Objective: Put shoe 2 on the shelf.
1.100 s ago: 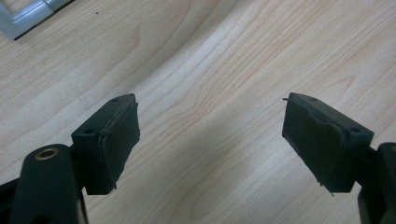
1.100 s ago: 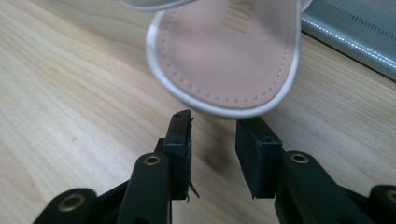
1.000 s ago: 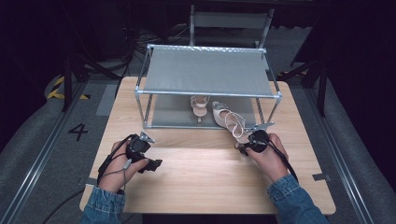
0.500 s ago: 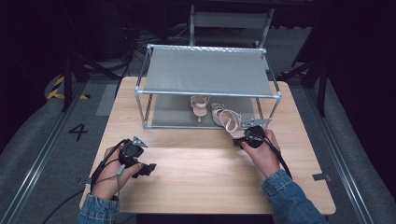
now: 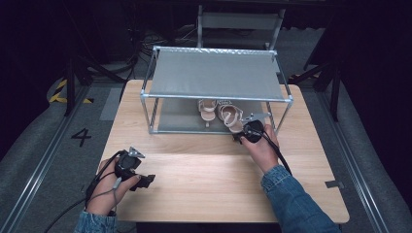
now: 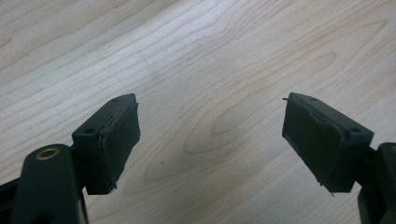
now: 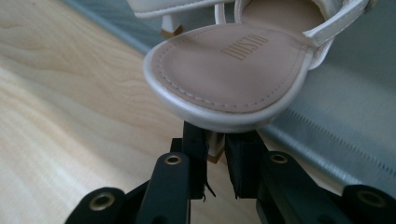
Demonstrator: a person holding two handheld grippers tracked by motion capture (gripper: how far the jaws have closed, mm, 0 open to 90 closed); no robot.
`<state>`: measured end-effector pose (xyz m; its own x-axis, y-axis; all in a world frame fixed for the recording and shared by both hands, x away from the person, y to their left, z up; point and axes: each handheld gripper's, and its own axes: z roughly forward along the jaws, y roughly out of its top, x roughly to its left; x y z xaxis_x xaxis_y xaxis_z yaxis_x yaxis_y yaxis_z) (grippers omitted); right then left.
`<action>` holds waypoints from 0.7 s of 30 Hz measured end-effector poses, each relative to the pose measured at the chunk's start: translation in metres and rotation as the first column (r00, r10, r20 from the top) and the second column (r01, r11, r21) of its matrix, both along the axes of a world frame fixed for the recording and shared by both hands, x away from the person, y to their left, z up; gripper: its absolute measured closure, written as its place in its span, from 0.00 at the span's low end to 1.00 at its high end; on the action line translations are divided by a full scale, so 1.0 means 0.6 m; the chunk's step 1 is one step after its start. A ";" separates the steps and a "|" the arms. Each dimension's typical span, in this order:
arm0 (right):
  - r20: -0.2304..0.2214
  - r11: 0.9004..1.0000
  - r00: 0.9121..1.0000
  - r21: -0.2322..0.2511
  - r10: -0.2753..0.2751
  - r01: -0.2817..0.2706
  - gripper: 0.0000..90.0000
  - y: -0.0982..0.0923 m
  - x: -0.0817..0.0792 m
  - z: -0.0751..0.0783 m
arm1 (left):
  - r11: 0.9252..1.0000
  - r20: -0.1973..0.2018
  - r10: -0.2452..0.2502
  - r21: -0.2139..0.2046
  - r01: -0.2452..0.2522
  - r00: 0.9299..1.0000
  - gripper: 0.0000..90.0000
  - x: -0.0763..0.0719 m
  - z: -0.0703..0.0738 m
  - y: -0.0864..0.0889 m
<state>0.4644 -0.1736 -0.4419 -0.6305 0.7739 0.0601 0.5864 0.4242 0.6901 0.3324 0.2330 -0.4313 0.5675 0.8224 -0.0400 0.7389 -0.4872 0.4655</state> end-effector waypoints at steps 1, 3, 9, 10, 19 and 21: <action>0.003 1.000 1.000 -0.001 -0.003 0.003 0.88 0.002 0.005 0.000 | 1.000 -0.008 0.009 -0.004 -0.009 1.000 0.22 -0.002 0.000 0.001; 0.011 1.000 1.000 -0.001 -0.006 0.006 0.88 0.005 0.014 0.001 | 1.000 -0.004 0.011 -0.006 -0.011 1.000 0.22 -0.004 0.000 0.004; 0.034 1.000 0.999 0.005 -0.013 0.013 0.88 0.019 0.042 -0.002 | 1.000 -0.009 0.018 -0.005 -0.018 1.000 0.22 -0.009 -0.004 0.009; 0.034 1.000 0.999 0.005 -0.013 0.013 0.88 0.019 0.042 -0.002 | 1.000 -0.009 0.018 -0.005 -0.018 1.000 0.22 -0.009 -0.004 0.009; 0.049 0.999 0.998 0.008 -0.035 0.035 0.88 0.034 0.065 -0.013 | 1.000 -0.012 0.017 -0.006 -0.017 1.000 0.22 -0.010 -0.004 0.008; 0.054 1.000 0.998 0.007 -0.031 0.031 0.89 0.039 0.068 -0.015 | 1.000 -0.011 0.011 -0.002 -0.011 1.000 0.22 -0.009 -0.005 0.008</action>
